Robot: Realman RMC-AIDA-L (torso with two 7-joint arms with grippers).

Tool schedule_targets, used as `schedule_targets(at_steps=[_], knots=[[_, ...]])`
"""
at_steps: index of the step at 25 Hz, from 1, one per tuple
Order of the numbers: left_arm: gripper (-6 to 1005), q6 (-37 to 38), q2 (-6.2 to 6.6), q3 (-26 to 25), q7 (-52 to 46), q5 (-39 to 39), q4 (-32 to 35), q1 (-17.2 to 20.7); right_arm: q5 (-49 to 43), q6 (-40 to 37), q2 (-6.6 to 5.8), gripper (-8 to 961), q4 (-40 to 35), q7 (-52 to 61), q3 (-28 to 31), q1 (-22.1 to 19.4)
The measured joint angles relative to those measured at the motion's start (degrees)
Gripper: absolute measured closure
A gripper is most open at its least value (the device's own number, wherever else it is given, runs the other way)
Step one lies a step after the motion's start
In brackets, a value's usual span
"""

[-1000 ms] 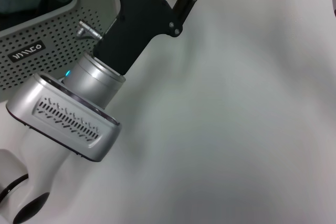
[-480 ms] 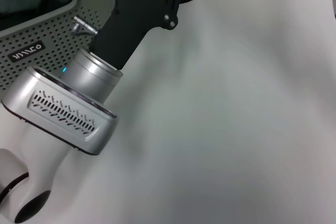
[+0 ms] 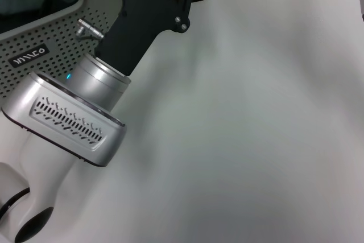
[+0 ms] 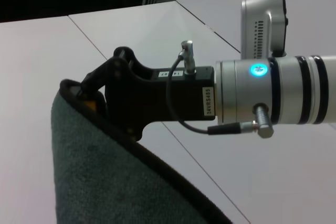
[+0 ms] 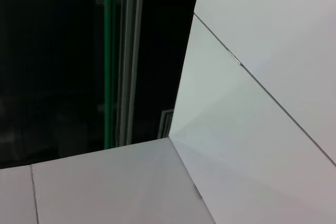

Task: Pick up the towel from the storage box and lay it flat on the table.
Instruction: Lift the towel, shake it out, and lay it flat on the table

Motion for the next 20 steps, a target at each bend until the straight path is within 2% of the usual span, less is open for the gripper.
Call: schedule_targets(at_steps=[14, 20], knots=[[873, -1.30, 0.00, 0.16, -0.95, -2.25, -0.07, -0.38, -0.23, -1.16, 0.00, 891, 0.24, 0.27, -0.06, -0.40], [892, 0.72, 0.37, -0.26, -9.99, -3.41, -0.31, 0.64, -0.84, -2.22, -0.03, 886, 0.49, 0.21, 0.01, -2.85]])
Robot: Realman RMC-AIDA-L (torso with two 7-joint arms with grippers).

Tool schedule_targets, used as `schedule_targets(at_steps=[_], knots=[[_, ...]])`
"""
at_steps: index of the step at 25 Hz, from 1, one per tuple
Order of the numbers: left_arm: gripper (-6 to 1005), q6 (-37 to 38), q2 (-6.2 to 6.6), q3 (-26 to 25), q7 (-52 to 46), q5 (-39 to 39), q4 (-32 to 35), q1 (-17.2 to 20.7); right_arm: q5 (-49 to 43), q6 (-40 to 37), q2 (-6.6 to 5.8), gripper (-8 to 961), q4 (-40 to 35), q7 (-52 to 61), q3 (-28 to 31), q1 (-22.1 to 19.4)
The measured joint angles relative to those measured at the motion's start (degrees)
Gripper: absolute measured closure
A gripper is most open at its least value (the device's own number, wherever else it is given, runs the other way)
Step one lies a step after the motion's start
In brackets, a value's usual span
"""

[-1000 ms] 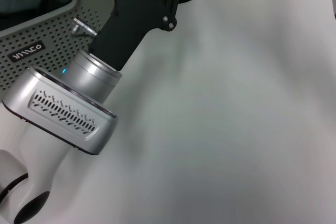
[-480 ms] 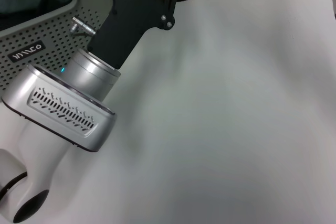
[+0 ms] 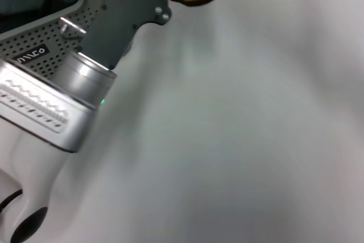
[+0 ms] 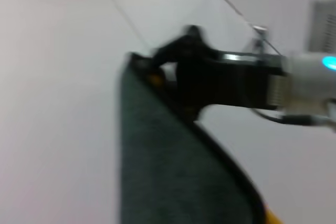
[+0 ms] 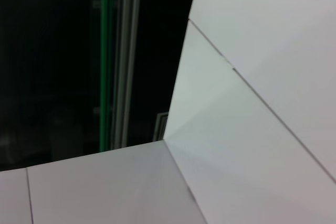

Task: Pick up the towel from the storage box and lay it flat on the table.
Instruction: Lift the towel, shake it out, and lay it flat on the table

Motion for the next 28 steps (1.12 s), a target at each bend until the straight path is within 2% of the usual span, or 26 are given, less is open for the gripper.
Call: schedule_targets(at_steps=[2, 5, 6, 10, 12, 13, 14, 15, 19, 22, 25, 28], knots=[[899, 1.05, 0.26, 0.00, -3.48, 0.01, -0.43, 0.31, -1.91, -0.81, -0.13, 885, 0.05, -0.17, 0.49, -1.21], [986, 2.62, 0.81, 0.00, -9.93, 1.76, -1.08, 1.30, -9.28, -2.52, -0.53, 883, 0.14, -0.21, 2.72, -3.71], [986, 3.40, 1.13, 0.01, -12.58, 2.84, -1.18, 1.73, -12.46, -2.94, -0.60, 882, 0.13, -0.21, 3.88, -4.60], [985, 7.39, 3.34, -0.49, -25.20, 6.71, -1.32, 3.43, -24.84, -4.04, -0.85, 879, -0.37, 0.03, 10.11, -9.52], [985, 9.67, 5.33, -1.75, -33.26, 8.91, -1.66, 3.65, -31.47, -5.93, -1.46, 877, -0.83, 0.19, 13.54, -11.87], [985, 11.79, 7.66, -3.93, -41.24, 12.38, -1.98, 3.52, -34.28, -6.74, -1.84, 877, -1.19, 0.23, 14.60, -12.85], [985, 11.79, 7.66, -3.93, -41.24, 12.38, -1.98, 3.52, -36.82, -7.48, -2.30, 876, -1.74, 0.26, 15.62, -13.92], [985, 12.64, 9.14, -5.44, -45.21, 14.81, -2.02, 3.32, -40.12, -8.15, -3.02, 875, -2.65, 0.28, 16.69, -15.39], [984, 14.75, 14.24, -12.91, -59.21, 25.74, -2.50, 1.95, -48.02, -10.11, -4.64, 872, -4.54, 0.28, 20.60, -18.33], [984, 15.66, 17.47, -20.03, -68.00, 35.47, -3.02, -0.14, -53.67, -12.95, -5.23, 870, -4.65, 0.29, 26.06, -19.88], [984, 16.01, 19.43, -26.98, -75.51, 46.24, -3.25, -2.47, -57.00, -14.86, -5.29, 868, -4.65, 0.31, 30.82, -20.96], [983, 15.74, 19.91, -34.11, -80.51, 56.50, -3.10, -4.25, -58.23, -16.46, -5.42, 865, -4.58, 0.32, 33.70, -21.89]])
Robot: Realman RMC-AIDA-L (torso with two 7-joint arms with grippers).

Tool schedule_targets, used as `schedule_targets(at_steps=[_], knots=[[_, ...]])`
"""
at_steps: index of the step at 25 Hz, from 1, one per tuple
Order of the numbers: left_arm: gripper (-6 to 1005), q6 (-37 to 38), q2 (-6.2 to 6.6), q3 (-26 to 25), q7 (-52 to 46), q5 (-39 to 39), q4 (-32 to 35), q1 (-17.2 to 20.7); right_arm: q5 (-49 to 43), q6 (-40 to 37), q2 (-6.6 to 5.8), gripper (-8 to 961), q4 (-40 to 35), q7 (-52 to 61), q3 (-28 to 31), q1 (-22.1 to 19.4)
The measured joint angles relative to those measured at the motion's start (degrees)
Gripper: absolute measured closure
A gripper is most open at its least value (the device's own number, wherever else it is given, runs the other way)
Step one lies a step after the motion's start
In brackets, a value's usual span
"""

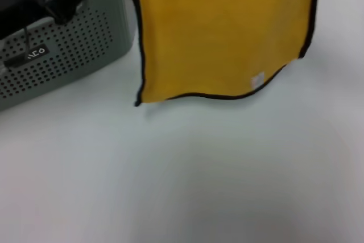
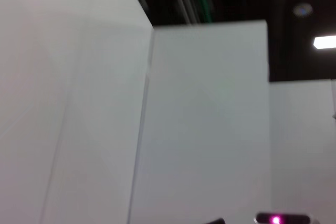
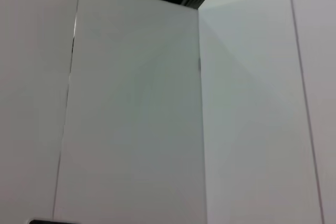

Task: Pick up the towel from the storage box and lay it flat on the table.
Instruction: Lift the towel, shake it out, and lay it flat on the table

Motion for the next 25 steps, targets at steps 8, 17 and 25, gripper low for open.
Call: schedule_targets(at_steps=[8, 17, 25], knots=[[982, -1.96, -2.69, -20.19, -6.97, 22.41, 5.13, 1.98, -0.28, -5.07, -0.58, 859, 0.22, -0.07, 1.46, -2.28], [981, -10.04, -9.34, -42.69, -12.56, 42.25, 13.98, 1.70, -1.06, -2.29, -0.57, 853, 1.27, -5.12, 4.56, 0.39], [980, -6.12, -9.23, -45.76, -14.37, 48.16, 14.49, 3.46, -8.05, -5.60, 0.27, 847, -0.06, -2.53, 4.13, -2.22]])
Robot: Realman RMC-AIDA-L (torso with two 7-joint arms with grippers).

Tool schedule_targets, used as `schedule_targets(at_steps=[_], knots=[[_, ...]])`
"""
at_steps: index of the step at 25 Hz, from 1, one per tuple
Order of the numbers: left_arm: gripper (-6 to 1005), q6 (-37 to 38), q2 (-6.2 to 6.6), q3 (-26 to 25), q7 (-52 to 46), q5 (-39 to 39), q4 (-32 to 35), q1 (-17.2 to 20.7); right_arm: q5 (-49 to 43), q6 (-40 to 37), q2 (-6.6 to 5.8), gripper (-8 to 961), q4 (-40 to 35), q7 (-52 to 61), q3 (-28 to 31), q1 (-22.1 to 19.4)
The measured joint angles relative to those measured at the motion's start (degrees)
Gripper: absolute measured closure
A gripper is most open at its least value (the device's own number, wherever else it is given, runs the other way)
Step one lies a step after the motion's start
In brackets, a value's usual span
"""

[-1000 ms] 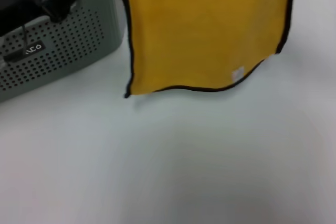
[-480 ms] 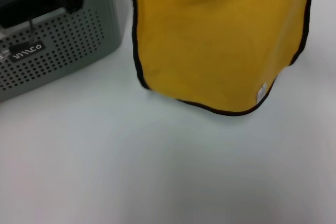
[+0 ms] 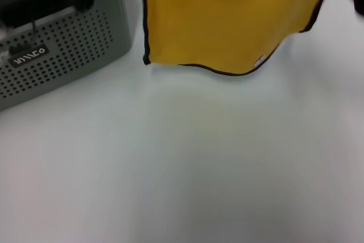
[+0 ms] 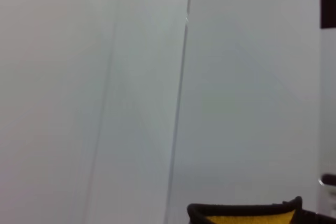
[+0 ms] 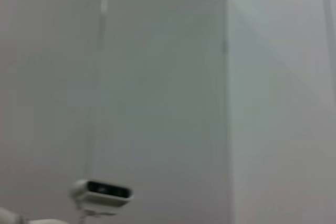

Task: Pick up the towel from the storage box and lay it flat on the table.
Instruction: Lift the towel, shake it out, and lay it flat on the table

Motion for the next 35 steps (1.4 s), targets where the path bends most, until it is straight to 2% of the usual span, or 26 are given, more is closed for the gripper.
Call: schedule_targets(at_steps=[2, 6, 8, 11, 13, 15, 20, 23, 28, 35], knots=[[980, 3.69, 0.45, -0.10, 0.15, 0.47, 0.14, 2.07, -1.74, -3.93, 0.94, 845, -1.65, 1.03, -0.01, -2.71], [979, 12.53, 1.82, -0.18, 1.00, 1.20, 2.78, 7.76, -2.43, -9.98, 3.44, 842, -11.37, 2.38, -0.42, -11.66], [979, 16.31, 1.45, -1.58, 2.60, 1.34, 4.22, 11.49, -1.08, -10.44, 3.85, 841, -16.19, 2.61, -1.88, -16.16], [979, 17.07, 0.43, -3.72, 2.74, 2.15, 4.43, 13.55, 0.15, -10.01, 3.71, 838, -16.34, 3.05, -3.05, -17.51], [979, 16.60, 0.00, -4.44, 2.49, 3.16, 4.33, 13.65, -0.20, -8.58, 3.68, 837, -13.02, 3.32, -3.59, -16.31], [978, 11.23, -1.02, -5.55, 0.84, 8.19, 3.73, 12.12, -1.00, -6.42, 3.66, 835, -8.33, 3.34, -3.93, -14.00], [978, -7.50, -2.63, -6.06, -4.08, 20.97, 2.41, 8.62, -4.31, 0.80, 4.00, 832, 10.69, 5.03, -3.84, -2.67], [977, -15.49, -3.22, -6.07, -5.11, 25.60, 0.55, 6.38, -4.66, 8.89, 4.34, 829, 17.16, 6.63, -3.86, 0.90], [977, -22.50, -4.27, -6.08, -5.68, 28.14, 0.10, 5.13, -4.76, 17.24, 4.64, 826, 17.56, 7.46, -4.11, 1.93], [976, -25.37, -5.18, -5.86, -4.94, 29.14, 0.10, 4.02, -4.79, 22.60, 4.72, 820, 17.76, 7.24, -4.15, 2.09]])
